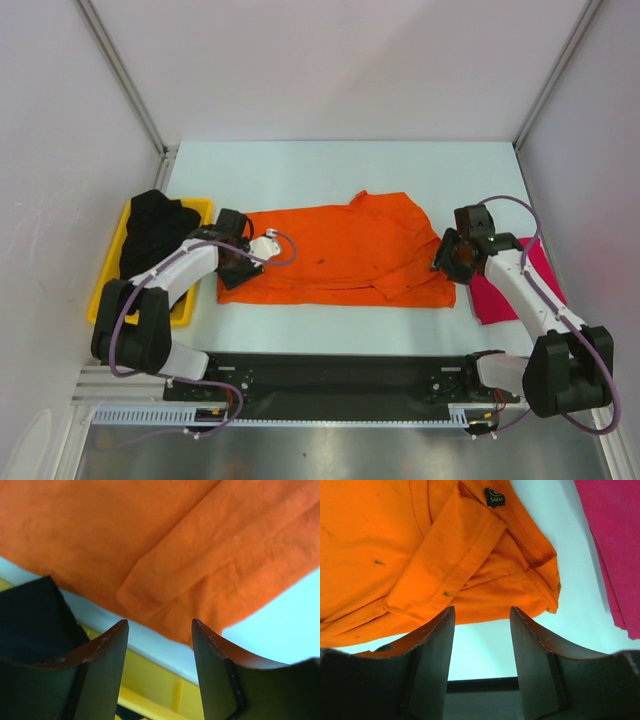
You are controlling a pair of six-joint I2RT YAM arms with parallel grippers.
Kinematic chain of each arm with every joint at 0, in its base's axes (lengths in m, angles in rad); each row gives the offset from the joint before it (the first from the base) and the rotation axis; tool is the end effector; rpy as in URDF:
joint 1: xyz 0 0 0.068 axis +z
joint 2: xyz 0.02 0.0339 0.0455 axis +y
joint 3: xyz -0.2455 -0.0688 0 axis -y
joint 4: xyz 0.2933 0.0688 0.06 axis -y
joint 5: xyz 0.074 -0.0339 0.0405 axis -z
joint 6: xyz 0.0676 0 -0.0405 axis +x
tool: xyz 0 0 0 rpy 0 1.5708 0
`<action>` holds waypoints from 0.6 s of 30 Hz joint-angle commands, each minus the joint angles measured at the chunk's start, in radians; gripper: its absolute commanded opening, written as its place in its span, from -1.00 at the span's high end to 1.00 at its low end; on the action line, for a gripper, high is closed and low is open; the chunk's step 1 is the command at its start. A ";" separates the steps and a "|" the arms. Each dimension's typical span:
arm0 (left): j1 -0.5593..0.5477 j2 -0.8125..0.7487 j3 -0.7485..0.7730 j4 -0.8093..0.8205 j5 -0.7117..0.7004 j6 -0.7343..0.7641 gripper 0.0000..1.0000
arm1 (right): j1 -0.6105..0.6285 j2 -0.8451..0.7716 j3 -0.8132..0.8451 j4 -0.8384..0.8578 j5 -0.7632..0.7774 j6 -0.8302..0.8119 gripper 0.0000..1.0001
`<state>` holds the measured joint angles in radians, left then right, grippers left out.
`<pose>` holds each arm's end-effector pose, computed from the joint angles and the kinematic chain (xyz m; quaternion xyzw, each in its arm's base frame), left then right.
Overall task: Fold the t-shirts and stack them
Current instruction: Fold the tshirt
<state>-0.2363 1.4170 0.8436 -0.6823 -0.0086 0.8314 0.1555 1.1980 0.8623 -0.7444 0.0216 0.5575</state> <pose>0.2969 -0.0709 0.1128 0.5020 0.8505 0.0501 0.1488 0.2907 0.0441 0.1773 0.1962 0.9499 0.0749 0.2313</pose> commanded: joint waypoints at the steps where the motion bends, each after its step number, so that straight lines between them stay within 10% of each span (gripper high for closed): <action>1: -0.047 0.026 -0.035 0.118 -0.051 0.031 -0.22 | 0.007 0.023 0.017 0.060 0.006 -0.031 -0.07; 18: 0.024 0.223 0.052 0.345 -0.327 -0.132 -0.16 | -0.027 0.202 0.018 0.212 -0.052 -0.085 -0.10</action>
<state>-0.2756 1.5822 0.8307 -0.3832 -0.2424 0.7815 0.1406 1.3785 0.8192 -0.5846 -0.0143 0.4999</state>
